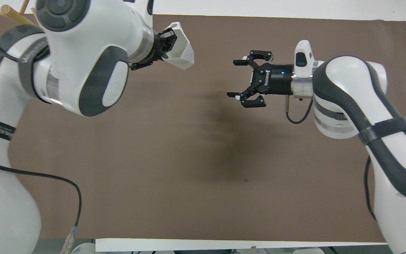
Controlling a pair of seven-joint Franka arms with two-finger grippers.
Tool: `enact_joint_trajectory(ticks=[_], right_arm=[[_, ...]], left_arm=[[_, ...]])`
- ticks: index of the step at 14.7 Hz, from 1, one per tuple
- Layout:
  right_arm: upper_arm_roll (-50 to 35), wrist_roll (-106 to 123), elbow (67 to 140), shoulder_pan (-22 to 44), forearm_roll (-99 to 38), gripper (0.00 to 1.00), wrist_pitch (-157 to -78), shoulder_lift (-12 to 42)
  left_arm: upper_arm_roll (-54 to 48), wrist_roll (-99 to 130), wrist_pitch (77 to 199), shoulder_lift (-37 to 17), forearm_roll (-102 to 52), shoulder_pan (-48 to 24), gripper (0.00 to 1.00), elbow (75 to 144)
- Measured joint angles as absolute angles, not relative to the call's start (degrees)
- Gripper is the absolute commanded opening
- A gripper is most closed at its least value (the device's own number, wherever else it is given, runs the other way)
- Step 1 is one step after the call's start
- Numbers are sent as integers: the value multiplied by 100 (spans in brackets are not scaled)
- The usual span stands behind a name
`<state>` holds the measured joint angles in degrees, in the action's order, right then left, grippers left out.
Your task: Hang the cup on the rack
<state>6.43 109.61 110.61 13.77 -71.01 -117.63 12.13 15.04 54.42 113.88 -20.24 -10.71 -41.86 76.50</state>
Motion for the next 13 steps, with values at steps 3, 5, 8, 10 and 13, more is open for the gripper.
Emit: enact_joint_trajectory(ticks=[3,5,8,10,13], right_arm=[[676,10936,11027,434,-5677,100,-11151,1003],[686,10556,10965,55,-4889,100,-11132,930],[682,9263,10614,-180,-3750,100,-11148,905],[682,8243,10215,-272,-3106,100,-11056,893],[681,6758,9424,-357,-2050,100,-10269,875]], left_arm=[[1688,5562,12464,-1443,-1071,-3891,0,8344],[1707,5664,13934,-887,-1074,-3739,0,9509],[1689,5886,16149,-231,-1075,-3716,0,11377],[1684,5899,16902,58,-1075,-3716,0,12273],[1682,5903,17603,145,-1075,-3705,0,12878]])
